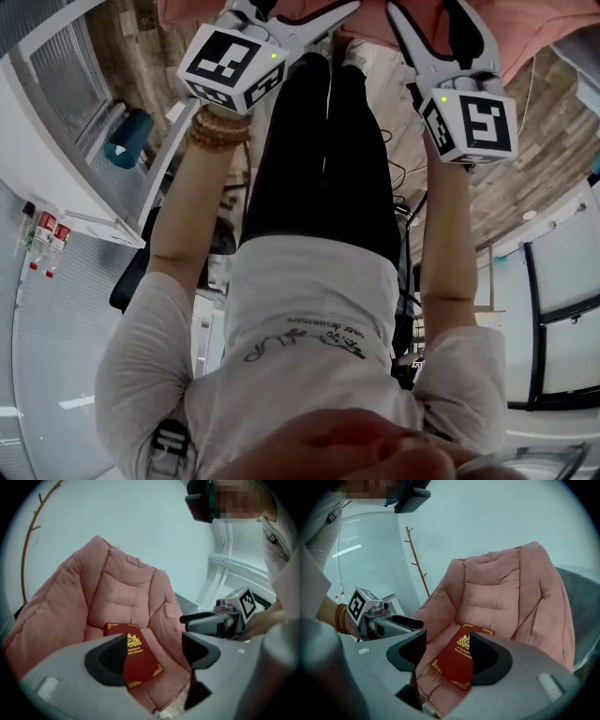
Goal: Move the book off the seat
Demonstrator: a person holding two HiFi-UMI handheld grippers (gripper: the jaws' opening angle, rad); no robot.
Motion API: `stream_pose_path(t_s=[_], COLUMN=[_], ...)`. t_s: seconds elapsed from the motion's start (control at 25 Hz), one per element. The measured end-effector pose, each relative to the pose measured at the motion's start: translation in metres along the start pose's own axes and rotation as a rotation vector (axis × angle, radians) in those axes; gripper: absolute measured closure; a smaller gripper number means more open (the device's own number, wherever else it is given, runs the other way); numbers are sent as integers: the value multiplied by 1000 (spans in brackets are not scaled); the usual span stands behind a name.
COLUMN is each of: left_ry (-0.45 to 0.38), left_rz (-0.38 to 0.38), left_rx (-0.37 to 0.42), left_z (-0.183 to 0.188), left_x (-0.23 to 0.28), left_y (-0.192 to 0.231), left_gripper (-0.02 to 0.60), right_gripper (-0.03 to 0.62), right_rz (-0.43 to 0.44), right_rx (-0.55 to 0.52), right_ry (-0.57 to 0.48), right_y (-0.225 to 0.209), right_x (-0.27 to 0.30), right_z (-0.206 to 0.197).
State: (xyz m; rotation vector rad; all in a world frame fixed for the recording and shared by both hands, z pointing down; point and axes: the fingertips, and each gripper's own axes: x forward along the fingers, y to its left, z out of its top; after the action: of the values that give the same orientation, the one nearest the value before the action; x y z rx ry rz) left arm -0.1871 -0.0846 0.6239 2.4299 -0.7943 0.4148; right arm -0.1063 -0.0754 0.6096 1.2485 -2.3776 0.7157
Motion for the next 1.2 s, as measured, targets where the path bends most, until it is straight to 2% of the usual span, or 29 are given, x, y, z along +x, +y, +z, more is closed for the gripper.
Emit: stream_pose_path(t_s=[0.16,0.32,0.56,0.76,1.2], left_ry=[42,77,92,112,190], left_rz=[0,-15,0,-14,-30], left_rx=[-12,-27,-79,-86,-82], left_z=[-37,-68,-98,-119,-162], left_x=[25,45,71,93,120], left_y=[20,37,65,85,106], left_gripper=[202,178,149,109,98], right_gripper=[292,242,204,162,155], right_rz=[-15,-18,-12,-9,-14], right_rx=[18,50,76,125,142], right_ry=[25,57,100,110,140], right_y=[-22,-38,-51,-63,-80], right_x=[26,53,85,107,133], right_z=[-37,-72,-109,-137,-183])
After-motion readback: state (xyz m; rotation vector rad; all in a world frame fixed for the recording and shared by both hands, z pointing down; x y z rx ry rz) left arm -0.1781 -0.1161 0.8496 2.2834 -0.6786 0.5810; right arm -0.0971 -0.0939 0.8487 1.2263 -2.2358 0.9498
